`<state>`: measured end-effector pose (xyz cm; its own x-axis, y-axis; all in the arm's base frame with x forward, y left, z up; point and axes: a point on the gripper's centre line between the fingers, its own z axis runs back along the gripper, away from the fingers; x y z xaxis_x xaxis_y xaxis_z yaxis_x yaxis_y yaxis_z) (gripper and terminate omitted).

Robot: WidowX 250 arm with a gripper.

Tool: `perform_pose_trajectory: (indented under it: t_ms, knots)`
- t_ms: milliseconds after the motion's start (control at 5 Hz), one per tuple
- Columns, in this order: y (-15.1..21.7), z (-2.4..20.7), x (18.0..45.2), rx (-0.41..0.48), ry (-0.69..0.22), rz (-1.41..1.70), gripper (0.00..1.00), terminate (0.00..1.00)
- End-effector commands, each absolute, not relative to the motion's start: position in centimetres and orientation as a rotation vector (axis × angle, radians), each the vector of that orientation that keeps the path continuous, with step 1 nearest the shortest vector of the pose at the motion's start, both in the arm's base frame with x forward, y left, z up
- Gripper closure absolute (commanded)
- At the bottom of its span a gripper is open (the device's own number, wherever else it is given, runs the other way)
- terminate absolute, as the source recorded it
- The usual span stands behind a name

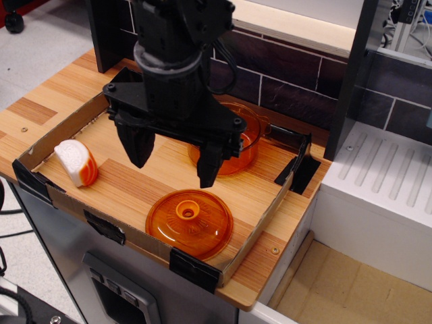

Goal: Put sushi in pot

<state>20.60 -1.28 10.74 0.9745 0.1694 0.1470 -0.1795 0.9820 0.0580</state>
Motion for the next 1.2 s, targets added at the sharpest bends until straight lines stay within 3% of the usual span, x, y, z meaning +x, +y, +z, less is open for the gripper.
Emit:
perform_pose_trajectory:
  t_ms: [0, 200, 400, 1000]
  knots:
    - [-1.3, 10.7, 20.6, 0.071, -0.142, 0.176, 0.0, 0.0]
    - [1.9, 12.4, 21.9, 0.056, -0.183, 0.28, 0.0, 0.0]
    - [5.4, 11.6, 22.8, 0.032, -0.162, 0.325, 0.0, 0.0]
    - [11.8, 4.9, 22.1, 0.04, -0.202, 0.635, 0.0, 0.0]
